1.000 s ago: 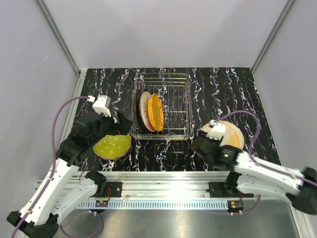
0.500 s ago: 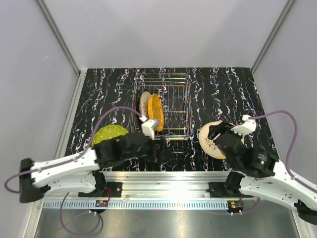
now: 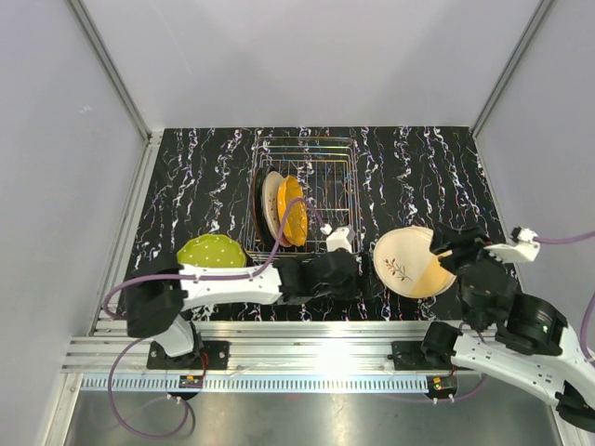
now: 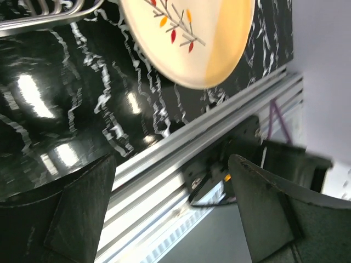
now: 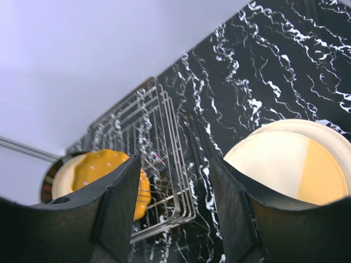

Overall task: Load the plates into the dish rack
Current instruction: Grab a plate with the left arm

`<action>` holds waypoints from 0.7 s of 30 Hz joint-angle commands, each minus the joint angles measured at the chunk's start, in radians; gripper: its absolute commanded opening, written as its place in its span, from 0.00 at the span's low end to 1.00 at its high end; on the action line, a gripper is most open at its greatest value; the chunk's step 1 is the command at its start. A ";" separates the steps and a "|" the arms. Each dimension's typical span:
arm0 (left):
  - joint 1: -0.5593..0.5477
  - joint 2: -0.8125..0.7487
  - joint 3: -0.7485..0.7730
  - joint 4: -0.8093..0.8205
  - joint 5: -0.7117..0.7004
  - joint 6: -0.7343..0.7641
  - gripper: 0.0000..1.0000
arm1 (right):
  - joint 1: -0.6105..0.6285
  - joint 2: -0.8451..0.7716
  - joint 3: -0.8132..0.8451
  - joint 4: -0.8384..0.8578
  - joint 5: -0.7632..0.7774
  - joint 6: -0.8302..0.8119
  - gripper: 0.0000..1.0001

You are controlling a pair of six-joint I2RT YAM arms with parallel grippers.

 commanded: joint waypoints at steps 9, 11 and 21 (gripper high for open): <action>0.020 0.270 0.190 0.086 -0.073 -0.180 0.86 | 0.004 -0.091 -0.021 0.152 0.052 -0.176 0.61; 0.031 0.305 0.186 0.114 -0.069 -0.188 0.86 | 0.004 -0.103 -0.028 0.165 0.049 -0.192 0.61; 0.095 0.396 0.245 0.120 -0.110 -0.192 0.82 | 0.002 -0.156 -0.050 0.211 0.060 -0.258 0.61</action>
